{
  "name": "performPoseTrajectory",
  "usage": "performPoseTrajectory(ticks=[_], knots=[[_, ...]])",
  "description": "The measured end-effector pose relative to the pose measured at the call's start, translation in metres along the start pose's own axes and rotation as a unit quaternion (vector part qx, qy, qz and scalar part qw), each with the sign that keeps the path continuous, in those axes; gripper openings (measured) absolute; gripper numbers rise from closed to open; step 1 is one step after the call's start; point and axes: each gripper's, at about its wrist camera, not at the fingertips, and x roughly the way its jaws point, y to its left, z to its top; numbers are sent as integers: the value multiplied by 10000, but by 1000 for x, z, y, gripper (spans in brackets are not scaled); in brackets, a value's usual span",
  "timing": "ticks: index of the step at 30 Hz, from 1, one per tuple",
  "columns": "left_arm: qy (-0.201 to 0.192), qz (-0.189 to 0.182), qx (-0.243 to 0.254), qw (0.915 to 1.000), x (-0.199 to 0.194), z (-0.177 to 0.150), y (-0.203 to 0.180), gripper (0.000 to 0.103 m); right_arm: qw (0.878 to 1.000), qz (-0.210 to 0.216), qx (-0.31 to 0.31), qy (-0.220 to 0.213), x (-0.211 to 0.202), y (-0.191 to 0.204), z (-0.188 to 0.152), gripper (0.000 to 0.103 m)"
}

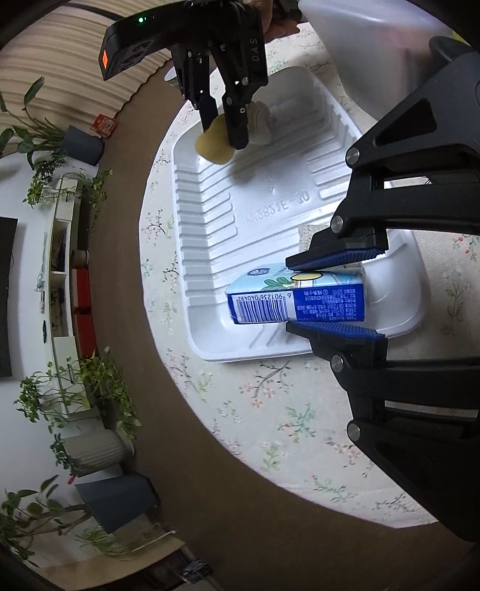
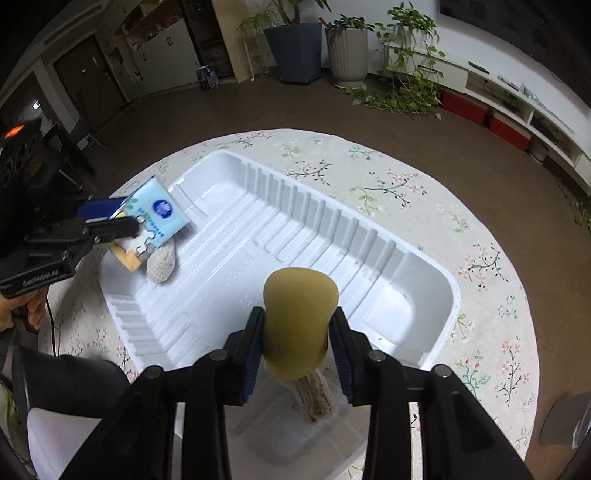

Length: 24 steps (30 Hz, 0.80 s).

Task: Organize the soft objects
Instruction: 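Open both tools to release the tissue pack and sponge into the tray, then move both tools back toward the remaining objects on the table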

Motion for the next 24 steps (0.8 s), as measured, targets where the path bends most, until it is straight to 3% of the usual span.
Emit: performPoseTrajectory(ticks=[5, 9, 12, 14, 16, 19, 24], knots=[[269, 74, -44, 9996, 11, -15, 1, 29, 9999, -56, 97, -71, -1, -4, -4, 56], [368, 41, -83, 9993, 15, -24, -1, 29, 9989, 25, 294, -361, -17, -12, -4, 61], [221, -24, -236, 9995, 7, -23, 1, 29, 9974, 105, 402, -587, -33, -16, -7, 64], [20, -39, -369, 9993, -5, -20, 5, 39, 9955, 182, 500, -781, -48, -18, -11, 66], [-155, -24, -456, 9988, -16, -17, 9, 58, 9937, 197, 562, -953, -64, -20, -17, 68], [-396, -12, -629, 9972, -38, -18, 16, 69, 9904, 269, 686, -1169, -86, -20, -30, 69], [-763, -36, -899, 9930, -89, -42, 21, 77, 9823, 384, 841, -1628, -138, -8, -70, 73]])
